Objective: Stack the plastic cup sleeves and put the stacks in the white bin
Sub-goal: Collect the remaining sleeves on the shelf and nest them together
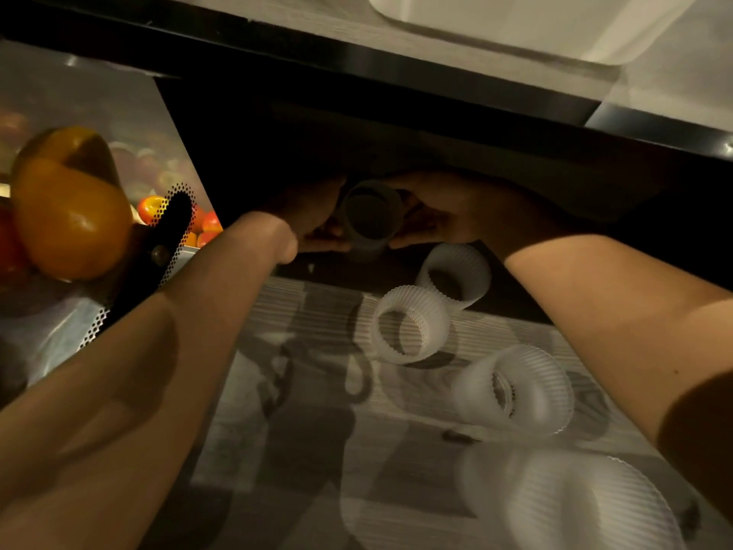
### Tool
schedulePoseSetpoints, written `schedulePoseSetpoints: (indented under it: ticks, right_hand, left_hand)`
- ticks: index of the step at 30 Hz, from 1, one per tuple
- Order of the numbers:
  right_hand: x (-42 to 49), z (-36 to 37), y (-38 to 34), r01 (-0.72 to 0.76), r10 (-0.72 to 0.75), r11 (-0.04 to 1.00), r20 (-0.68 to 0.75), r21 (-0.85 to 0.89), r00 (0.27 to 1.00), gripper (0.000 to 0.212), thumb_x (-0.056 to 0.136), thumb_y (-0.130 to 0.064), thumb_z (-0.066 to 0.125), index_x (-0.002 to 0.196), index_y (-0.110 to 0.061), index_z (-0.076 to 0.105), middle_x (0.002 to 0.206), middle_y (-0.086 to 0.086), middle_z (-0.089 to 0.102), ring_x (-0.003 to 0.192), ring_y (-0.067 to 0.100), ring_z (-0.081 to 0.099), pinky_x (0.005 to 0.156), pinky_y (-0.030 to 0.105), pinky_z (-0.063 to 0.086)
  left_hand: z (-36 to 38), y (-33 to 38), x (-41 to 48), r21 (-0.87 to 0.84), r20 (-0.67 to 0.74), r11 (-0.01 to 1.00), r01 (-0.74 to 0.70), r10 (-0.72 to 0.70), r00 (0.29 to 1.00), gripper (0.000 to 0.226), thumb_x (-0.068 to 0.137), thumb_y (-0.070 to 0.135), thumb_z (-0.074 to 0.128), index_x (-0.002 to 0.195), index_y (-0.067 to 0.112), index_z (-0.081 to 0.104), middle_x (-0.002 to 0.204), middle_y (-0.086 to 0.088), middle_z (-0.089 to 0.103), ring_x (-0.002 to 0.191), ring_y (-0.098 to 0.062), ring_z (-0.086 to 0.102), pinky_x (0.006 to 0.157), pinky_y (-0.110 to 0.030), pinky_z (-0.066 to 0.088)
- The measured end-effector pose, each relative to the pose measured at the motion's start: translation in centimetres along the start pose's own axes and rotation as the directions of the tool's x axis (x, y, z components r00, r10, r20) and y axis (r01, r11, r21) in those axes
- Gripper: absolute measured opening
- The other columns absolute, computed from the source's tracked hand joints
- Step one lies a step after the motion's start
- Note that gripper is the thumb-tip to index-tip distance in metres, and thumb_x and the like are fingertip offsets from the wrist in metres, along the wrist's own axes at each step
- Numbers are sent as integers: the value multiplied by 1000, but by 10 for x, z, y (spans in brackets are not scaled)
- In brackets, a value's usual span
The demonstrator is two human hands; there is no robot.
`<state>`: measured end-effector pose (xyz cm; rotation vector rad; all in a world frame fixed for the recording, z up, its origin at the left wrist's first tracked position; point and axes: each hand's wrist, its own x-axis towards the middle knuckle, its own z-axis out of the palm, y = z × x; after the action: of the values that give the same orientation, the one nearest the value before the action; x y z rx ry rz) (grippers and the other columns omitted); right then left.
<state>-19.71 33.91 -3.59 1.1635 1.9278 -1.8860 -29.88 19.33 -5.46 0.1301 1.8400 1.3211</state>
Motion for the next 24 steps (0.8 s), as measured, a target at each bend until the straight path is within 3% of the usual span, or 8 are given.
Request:
schedulePoseSetpoints:
  ticks: [4, 9, 18, 21, 24]
  right_hand:
    - [-5, 2, 0, -19, 22, 998, 47, -56, 999, 24, 96, -28, 65, 117, -16, 66, 107, 9, 72, 97, 27, 74, 78, 35, 63]
    - [-12, 7, -2, -26, 29, 996, 40, -89, 999, 17, 99, -30, 62, 111, -18, 66, 104, 8, 72, 93, 24, 73, 71, 31, 64]
    - [-29, -4, -20, -12, 13, 993, 1, -116, 1000, 18, 95, -28, 66, 109, -18, 67, 109, 10, 72, 93, 23, 74, 70, 27, 63]
    - [-33, -10, -27, 65, -65, 998, 28, -16, 997, 8, 95, -22, 65, 102, -18, 67, 102, 6, 72, 83, 17, 74, 66, 23, 61]
    - [-26, -8, -22, 202, -202, 979, 13, 19, 979, 15, 90, -6, 67, 100, -18, 65, 103, 1, 70, 91, 12, 71, 76, 20, 59]
  left_hand:
    - [-3, -6, 3, 118, -6, 993, 15, -15, 1000, 30, 101, 44, 52, 108, 16, 60, 91, -4, 64, 79, -16, 63, 67, -32, 60]
    - [-4, -6, -2, 224, 8, 974, -40, 39, 999, 25, 100, 43, 54, 103, 19, 62, 91, -1, 66, 80, -14, 65, 58, -26, 57]
    - [-8, 12, -14, 241, 5, 965, -100, 102, 995, 28, 102, 46, 48, 91, 22, 56, 82, 0, 63, 68, -11, 62, 34, -13, 44]
    - [-9, 21, -13, 183, -24, 970, -159, 166, 986, 35, 99, 48, 54, 119, 20, 62, 100, -3, 70, 80, -13, 69, 40, -15, 49]
    - [-9, 21, -9, 102, -21, 958, -269, 272, 962, 33, 97, 40, 60, 124, 21, 61, 112, 1, 70, 98, -14, 69, 55, -16, 54]
